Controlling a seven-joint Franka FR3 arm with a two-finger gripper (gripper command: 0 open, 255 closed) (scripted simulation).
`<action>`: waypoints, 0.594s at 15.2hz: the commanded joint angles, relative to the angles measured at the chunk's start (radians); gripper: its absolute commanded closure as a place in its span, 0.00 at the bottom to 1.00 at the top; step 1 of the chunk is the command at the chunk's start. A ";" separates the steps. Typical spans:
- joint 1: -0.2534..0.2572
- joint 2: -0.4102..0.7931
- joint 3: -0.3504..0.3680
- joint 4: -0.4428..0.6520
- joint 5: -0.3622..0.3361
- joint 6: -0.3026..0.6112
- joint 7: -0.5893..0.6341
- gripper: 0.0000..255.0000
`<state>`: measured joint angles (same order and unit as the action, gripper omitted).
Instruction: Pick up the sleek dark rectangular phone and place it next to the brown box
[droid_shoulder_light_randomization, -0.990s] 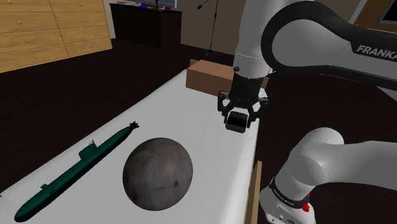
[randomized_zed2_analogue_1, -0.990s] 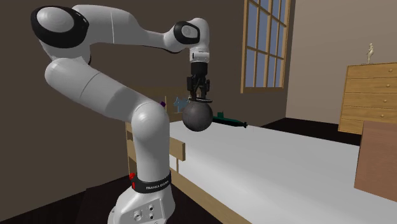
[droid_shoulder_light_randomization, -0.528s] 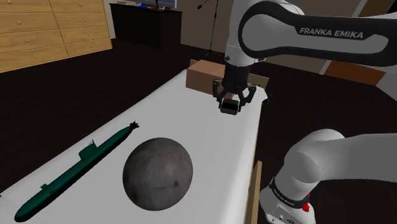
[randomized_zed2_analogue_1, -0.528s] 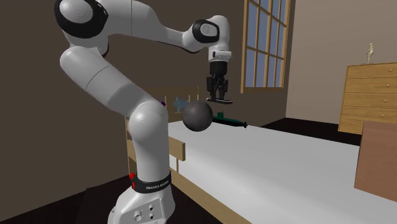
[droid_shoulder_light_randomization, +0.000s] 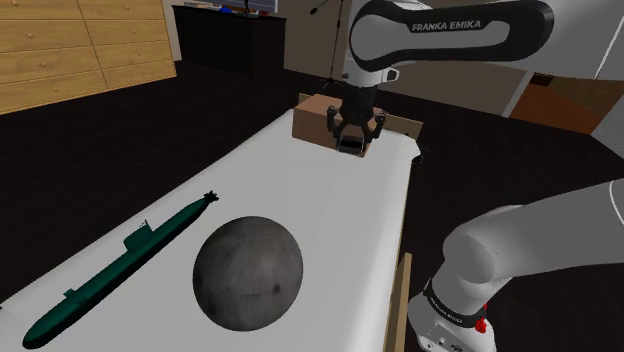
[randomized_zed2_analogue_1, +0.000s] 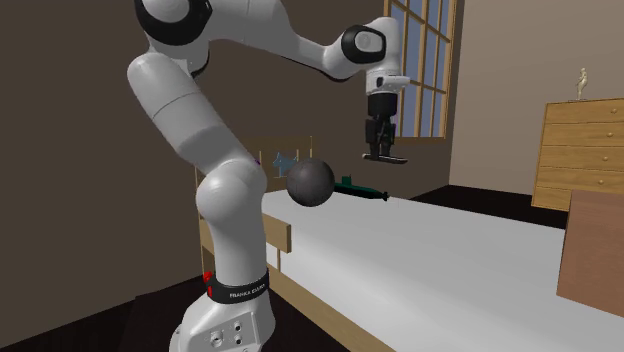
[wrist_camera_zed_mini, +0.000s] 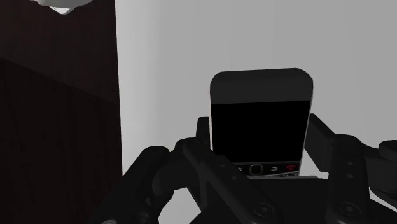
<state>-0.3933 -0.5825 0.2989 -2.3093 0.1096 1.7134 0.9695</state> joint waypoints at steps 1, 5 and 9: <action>-0.021 0.064 -0.012 0.041 -0.023 0.021 -0.020 1.00; -0.060 0.199 -0.032 0.147 -0.066 0.048 -0.054 1.00; -0.091 0.338 -0.049 0.272 -0.107 0.059 -0.082 1.00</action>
<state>-0.4774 -0.2824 0.2519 -2.0741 0.0129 1.7719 0.8919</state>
